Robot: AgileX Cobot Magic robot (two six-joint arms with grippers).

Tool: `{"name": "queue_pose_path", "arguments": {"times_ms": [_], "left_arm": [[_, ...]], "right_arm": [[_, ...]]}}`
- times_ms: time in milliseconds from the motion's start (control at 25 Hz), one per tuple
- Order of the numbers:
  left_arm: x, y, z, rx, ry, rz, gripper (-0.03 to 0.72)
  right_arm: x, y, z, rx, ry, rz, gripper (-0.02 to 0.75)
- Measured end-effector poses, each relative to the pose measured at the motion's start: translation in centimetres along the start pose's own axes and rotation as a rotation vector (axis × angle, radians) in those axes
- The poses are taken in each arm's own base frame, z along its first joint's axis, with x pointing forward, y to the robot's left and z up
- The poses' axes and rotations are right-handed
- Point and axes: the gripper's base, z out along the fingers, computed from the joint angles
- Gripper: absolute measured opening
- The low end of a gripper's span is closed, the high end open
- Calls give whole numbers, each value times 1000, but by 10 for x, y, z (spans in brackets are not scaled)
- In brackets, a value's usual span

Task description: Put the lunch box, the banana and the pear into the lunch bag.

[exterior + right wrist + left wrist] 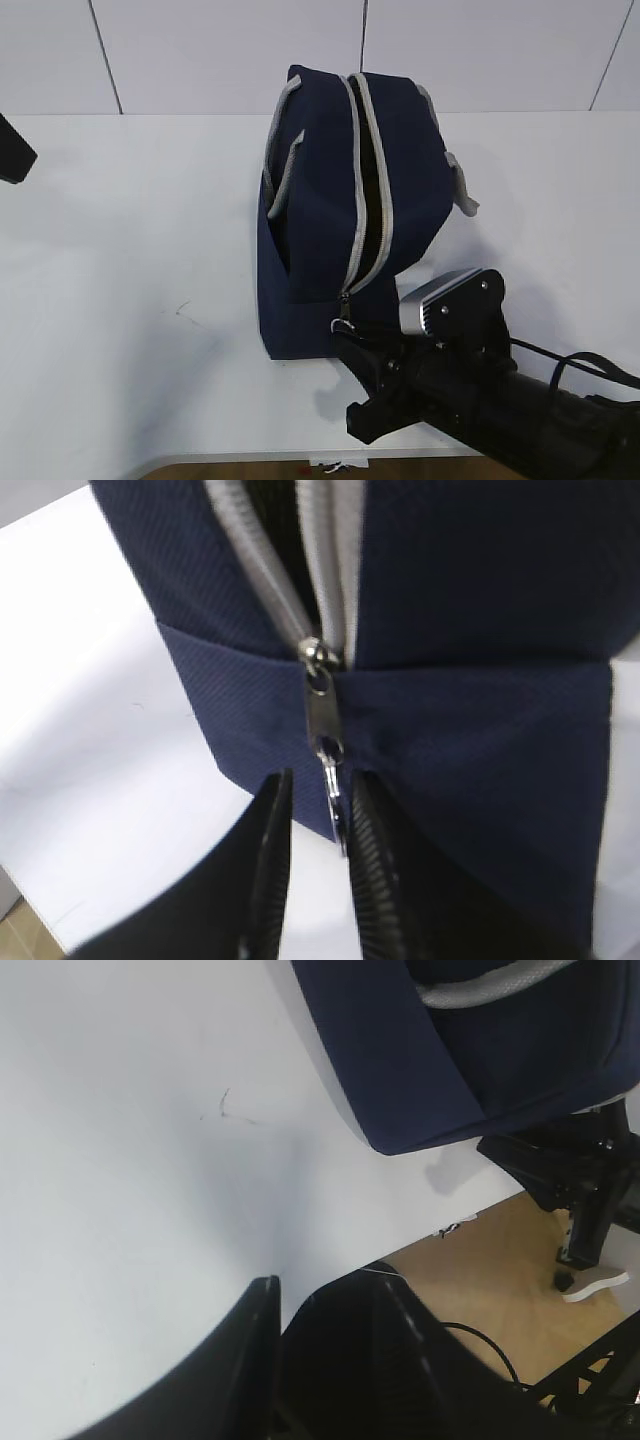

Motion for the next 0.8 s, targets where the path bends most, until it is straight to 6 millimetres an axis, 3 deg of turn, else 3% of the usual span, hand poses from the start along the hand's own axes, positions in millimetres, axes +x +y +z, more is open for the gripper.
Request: {"name": "queue_pose_path", "arguments": {"times_ms": [400,640,800], "left_arm": [[0,-2,0,19,-3,-6,244],[0,-2,0,19,-3,-6,244],[0,-2,0,19,-3,-7,244]], "right_arm": [[0,0,0,1,4,-2,153],[5,-1,1,3,26,-2,66],[5,-1,1,3,26,-2,48]]}}
